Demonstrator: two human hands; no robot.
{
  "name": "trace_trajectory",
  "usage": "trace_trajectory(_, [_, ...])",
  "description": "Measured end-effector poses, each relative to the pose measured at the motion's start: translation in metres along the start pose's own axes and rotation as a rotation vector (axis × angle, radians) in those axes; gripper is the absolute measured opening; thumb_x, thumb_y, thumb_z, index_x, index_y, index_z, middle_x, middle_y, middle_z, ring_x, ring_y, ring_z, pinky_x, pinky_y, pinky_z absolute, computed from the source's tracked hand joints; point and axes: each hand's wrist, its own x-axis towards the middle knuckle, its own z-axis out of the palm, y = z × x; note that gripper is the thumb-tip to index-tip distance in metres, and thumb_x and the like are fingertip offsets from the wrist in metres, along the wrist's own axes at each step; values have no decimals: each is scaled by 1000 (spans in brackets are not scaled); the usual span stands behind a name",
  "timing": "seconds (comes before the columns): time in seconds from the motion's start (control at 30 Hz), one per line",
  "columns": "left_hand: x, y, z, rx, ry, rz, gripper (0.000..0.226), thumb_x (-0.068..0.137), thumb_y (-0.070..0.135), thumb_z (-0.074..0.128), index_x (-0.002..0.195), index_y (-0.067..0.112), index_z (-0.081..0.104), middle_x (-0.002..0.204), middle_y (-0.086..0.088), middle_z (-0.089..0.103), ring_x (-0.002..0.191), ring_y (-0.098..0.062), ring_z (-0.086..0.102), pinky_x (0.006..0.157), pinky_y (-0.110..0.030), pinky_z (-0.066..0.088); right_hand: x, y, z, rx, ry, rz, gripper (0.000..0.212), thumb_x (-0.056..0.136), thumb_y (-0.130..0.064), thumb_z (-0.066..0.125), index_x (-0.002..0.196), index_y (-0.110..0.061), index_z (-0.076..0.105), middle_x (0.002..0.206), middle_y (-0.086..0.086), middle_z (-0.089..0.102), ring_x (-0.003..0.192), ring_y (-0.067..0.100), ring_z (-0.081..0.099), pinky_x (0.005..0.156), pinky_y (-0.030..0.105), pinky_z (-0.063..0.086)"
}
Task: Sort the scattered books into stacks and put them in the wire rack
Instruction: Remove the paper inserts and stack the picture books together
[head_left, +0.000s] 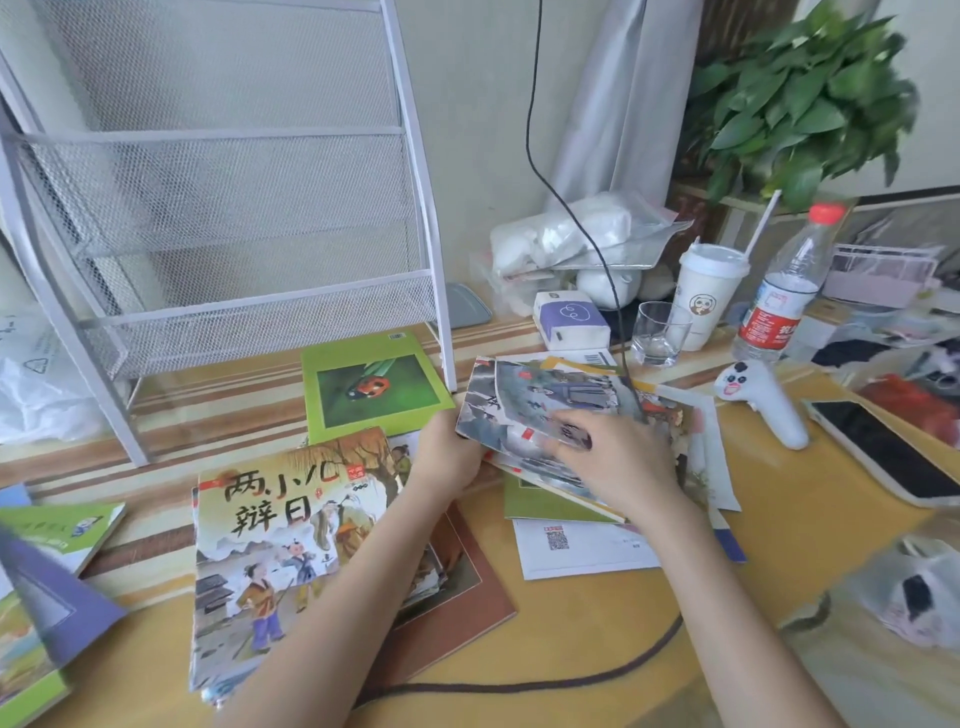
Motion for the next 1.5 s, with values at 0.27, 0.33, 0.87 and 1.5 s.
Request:
trace_trajectory(0.27, [-2, 12, -9, -762, -27, -108, 22, 96, 3, 40, 95, 7, 61, 84, -10, 68, 76, -22, 63, 65, -31, 59, -3, -2, 16, 249, -210, -105, 69, 84, -63, 51, 144, -50, 18, 152, -27, 10, 144, 2, 1, 115, 56, 8])
trace_trajectory(0.33, [-4, 15, -10, -972, -95, -134, 18, 98, 12, 42, 101, 9, 59, 91, -10, 67, 86, -24, 63, 73, -34, 57, -1, -2, 19, 329, -163, -101, 67, 87, -54, 54, 144, -49, 18, 154, -23, 11, 144, 3, 1, 114, 56, 13])
trace_trajectory(0.87, [-7, 10, 6, -679, 72, -28, 31, 98, 18, 49, 128, 11, 46, 117, -14, 64, 96, -32, 65, 70, -45, 57, 1, -48, 40, 482, -113, -213, 52, 96, -52, 33, 146, -46, 17, 156, -20, 9, 145, 6, 5, 117, 50, 6])
trace_trajectory(1.5, [7, -2, -52, -421, 252, -128, 43, 69, 19, 58, 109, 5, 55, 97, -9, 67, 78, -22, 64, 63, -32, 54, 36, 15, 36, 25, 162, 244, 50, 90, -52, 48, 126, -19, 56, 128, 9, 48, 124, 27, 41, 99, 49, 37])
